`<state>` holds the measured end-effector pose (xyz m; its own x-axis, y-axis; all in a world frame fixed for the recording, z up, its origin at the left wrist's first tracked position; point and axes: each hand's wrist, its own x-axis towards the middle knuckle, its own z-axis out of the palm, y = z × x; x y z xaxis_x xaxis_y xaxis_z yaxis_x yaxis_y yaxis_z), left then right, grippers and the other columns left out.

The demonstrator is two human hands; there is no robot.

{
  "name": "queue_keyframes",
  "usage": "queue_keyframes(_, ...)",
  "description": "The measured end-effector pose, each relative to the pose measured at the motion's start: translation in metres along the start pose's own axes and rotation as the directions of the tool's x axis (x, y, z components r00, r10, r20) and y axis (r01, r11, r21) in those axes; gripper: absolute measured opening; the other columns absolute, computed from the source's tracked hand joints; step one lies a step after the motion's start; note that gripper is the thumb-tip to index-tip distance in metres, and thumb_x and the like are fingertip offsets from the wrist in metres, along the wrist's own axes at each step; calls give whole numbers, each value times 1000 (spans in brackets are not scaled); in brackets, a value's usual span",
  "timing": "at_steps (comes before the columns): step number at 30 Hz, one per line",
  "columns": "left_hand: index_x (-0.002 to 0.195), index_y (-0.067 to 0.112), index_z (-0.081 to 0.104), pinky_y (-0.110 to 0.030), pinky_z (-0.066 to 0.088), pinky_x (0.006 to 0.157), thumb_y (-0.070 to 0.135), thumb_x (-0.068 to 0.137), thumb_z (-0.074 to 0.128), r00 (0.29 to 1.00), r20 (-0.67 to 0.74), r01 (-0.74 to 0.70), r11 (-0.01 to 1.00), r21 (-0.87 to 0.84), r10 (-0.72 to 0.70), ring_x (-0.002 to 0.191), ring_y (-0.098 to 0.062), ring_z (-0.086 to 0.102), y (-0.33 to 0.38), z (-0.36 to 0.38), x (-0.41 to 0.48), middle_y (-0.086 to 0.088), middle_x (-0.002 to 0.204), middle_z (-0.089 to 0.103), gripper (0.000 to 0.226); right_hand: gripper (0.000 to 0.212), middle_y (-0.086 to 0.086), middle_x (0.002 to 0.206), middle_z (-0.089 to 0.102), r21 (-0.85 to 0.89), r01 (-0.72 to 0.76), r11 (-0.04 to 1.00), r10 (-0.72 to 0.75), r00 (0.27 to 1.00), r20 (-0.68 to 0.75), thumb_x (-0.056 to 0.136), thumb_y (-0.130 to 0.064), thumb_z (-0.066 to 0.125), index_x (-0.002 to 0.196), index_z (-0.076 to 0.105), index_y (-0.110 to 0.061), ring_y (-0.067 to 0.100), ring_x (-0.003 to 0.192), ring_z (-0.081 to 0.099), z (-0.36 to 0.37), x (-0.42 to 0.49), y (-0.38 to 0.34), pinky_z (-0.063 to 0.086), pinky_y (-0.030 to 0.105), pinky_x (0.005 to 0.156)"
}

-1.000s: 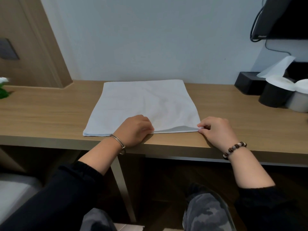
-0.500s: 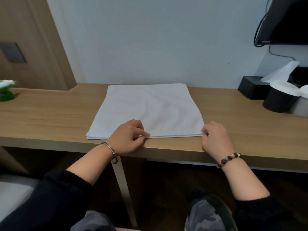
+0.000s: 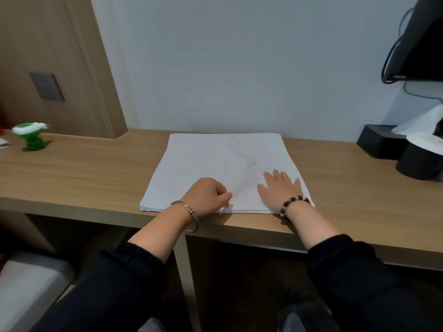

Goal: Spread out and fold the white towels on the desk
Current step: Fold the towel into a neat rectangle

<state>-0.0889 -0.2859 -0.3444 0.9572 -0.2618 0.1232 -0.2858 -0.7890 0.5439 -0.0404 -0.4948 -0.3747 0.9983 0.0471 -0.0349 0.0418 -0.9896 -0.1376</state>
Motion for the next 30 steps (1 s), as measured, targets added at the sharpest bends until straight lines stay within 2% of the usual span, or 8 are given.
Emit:
queue_keyframes(2, 60, 18, 68, -25, 40, 59, 24, 88, 52, 997, -57, 47, 999, 26, -45, 63, -16, 55, 5, 0, 12, -7, 70, 66, 33, 61, 0, 160, -1, -7, -2, 1000, 2, 1000, 8, 96, -49, 14, 151, 9, -26, 21, 146, -1, 6, 3, 4, -1, 52, 115)
queue_keyframes(5, 107, 18, 68, -33, 45, 86, 21, 91, 47, 979, -200, 77, 988, 132, -50, 107, -24, 53, 14, 10, 40, -6, 112, 62, 26, 62, -1, 160, -3, -19, -9, 1000, 10, 1000, 17, 94, -52, 14, 151, 8, -28, 21, 146, -3, 4, 4, 2, -2, 53, 115)
queue_keyframes(7, 135, 23, 47, -40, 35, 102, 24, 96, 40, 988, -147, 87, 967, 240, -52, 130, -27, 34, 20, 21, 61, -3, 141, 44, 40, 62, -1, 160, -4, -22, -13, 1000, 13, 1000, 21, 94, -52, 14, 151, 7, -29, 21, 146, -3, 4, 4, 2, -3, 54, 114)
queue_keyframes(9, 147, 28, 26, -47, 22, 111, 27, 99, 32, 996, -35, 93, 933, 348, -87, 142, -27, 14, 25, 31, 76, 1, 156, 20, 48, 61, -1, 160, -4, -26, -15, 1000, 15, 1000, 25, 95, -52, 13, 151, 5, -29, 20, 146, -4, 3, 3, 1, -3, 54, 114)
queue_keyframes(12, 150, 35, 7, -54, 4, 114, 35, 101, 21, 983, 150, 34, 898, 438, -111, 145, -25, -7, 23, 44, 88, 8, 159, -4, 51, 61, -2, 160, -5, -29, -17, 999, 17, 1000, 16, 95, -53, 13, 151, 4, -30, 20, 146, -4, 4, 3, 3, -2, 54, 114)
queue_keyframes(16, 148, 42, 0, -56, -4, 113, 59, 95, 13, 953, 254, 24, 874, 485, -167, 145, -19, -10, 2, 39, 87, 14, 157, -9, 57, 60, -4, 160, -6, -30, 4, 1000, -3, 1000, 14, 95, -54, 12, 151, 4, -34, 19, 147, -4, 4, 4, 5, -2, 55, 114)
queue_keyframes(23, 149, 38, 0, -54, -3, 113, 62, 93, 11, 940, 75, 252, 823, 509, -334, 146, -19, -9, -55, 4, 65, 11, 158, -10, 62, 59, -6, 160, -5, -21, 2, 1000, -2, 1000, 22, 95, -55, 12, 150, 4, -36, 18, 146, -5, 5, 4, 7, -3, 56, 114)
queue_keyframes(30, 150, 34, 0, -53, -3, 114, 59, 93, 8, 851, -73, 489, 733, 474, -520, 146, -20, -8, -95, -24, 42, 9, 158, -10, 63, 60, -6, 160, -5, -24, -4, 1000, 5, 1000, 25, 95, -56, 12, 151, 5, -35, 18, 147, -4, 4, 4, 5, -3, 57, 114)
